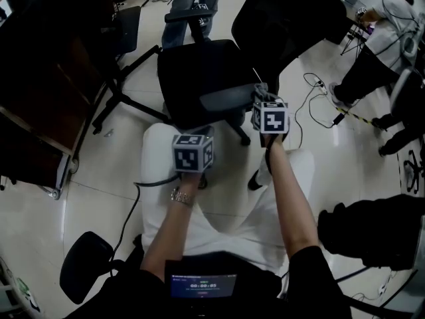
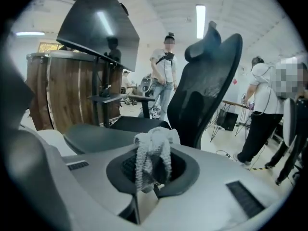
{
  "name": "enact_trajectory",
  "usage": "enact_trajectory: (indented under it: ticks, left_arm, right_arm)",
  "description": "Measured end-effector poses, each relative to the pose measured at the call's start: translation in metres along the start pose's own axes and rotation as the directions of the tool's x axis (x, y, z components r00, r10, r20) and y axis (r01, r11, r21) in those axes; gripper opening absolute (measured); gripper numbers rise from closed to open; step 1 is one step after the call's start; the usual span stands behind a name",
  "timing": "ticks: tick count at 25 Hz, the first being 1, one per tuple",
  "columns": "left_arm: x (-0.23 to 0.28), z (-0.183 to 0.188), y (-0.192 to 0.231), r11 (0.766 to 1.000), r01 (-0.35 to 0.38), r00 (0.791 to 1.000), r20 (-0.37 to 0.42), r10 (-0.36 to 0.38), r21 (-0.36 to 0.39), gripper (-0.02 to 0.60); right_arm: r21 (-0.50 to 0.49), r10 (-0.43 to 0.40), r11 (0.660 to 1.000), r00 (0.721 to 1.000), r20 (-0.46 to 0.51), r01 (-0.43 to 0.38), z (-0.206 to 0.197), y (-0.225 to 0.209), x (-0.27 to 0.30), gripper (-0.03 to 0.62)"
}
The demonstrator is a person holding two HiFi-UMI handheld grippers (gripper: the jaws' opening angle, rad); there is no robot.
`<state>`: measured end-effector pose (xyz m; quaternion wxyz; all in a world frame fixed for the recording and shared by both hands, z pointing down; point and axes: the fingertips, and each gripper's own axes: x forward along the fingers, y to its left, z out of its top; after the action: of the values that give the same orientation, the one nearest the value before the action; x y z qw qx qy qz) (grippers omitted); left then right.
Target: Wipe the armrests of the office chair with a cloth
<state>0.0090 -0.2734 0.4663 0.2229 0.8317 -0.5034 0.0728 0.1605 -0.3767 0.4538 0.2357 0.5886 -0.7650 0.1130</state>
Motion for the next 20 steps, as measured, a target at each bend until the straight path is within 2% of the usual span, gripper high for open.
enact_trajectory:
  ticks: [3, 7, 10, 13, 14, 15, 18, 20]
  left_arm:
    - [0.0, 0.002, -0.003, 1.0, 0.001, 1.0, 0.004, -0.001, 0.007, 0.002]
    - [-0.006, 0.007, 0.006, 0.999, -0.035, 0.999, -0.002, 0.035, 0.028, 0.002]
    - [-0.01, 0.015, 0.013, 0.997, -0.066, 0.998, 0.005, 0.066, 0.031, 0.002]
    - [-0.013, 0.018, 0.018, 0.997, -0.075, 0.997, 0.008, 0.075, 0.02, 0.002]
    - [-0.014, 0.018, 0.019, 0.997, -0.076, 0.997, 0.009, 0.076, 0.016, 0.002]
    - [-0.014, 0.017, 0.019, 0.997, -0.075, 0.997, 0.008, 0.075, 0.013, 0.002]
    - [-0.014, 0.016, 0.018, 0.997, -0.071, 0.997, 0.006, 0.071, 0.012, 0.002]
    - [-0.013, 0.016, 0.018, 0.997, -0.072, 0.997, 0.002, 0.072, 0.015, 0.002]
  right_arm:
    - [-0.019, 0.026, 1.0, 0.999, 0.048, -0.025, -0.002, 0.04, -0.001, 0.048]
    - [-0.069, 0.172, 0.984, 0.981, 0.089, -0.166, -0.001, 0.111, -0.009, 0.048]
    - [-0.144, 0.329, 0.937, 0.943, 0.053, -0.318, -0.001, 0.151, -0.021, 0.048]
    - [-0.143, 0.452, 0.884, 0.891, 0.024, -0.445, 0.004, 0.164, -0.035, 0.048]
    - [-0.142, 0.457, 0.883, 0.889, 0.035, -0.448, 0.01, 0.156, -0.038, 0.048]
    - [-0.14, 0.431, 0.897, 0.901, 0.056, -0.42, 0.016, 0.14, -0.04, 0.048]
    - [-0.077, 0.239, 0.97, 0.966, 0.103, -0.232, 0.033, 0.057, -0.039, 0.048]
    - [-0.026, 0.11, 0.994, 0.99, 0.084, -0.108, 0.033, 0.006, -0.036, 0.048]
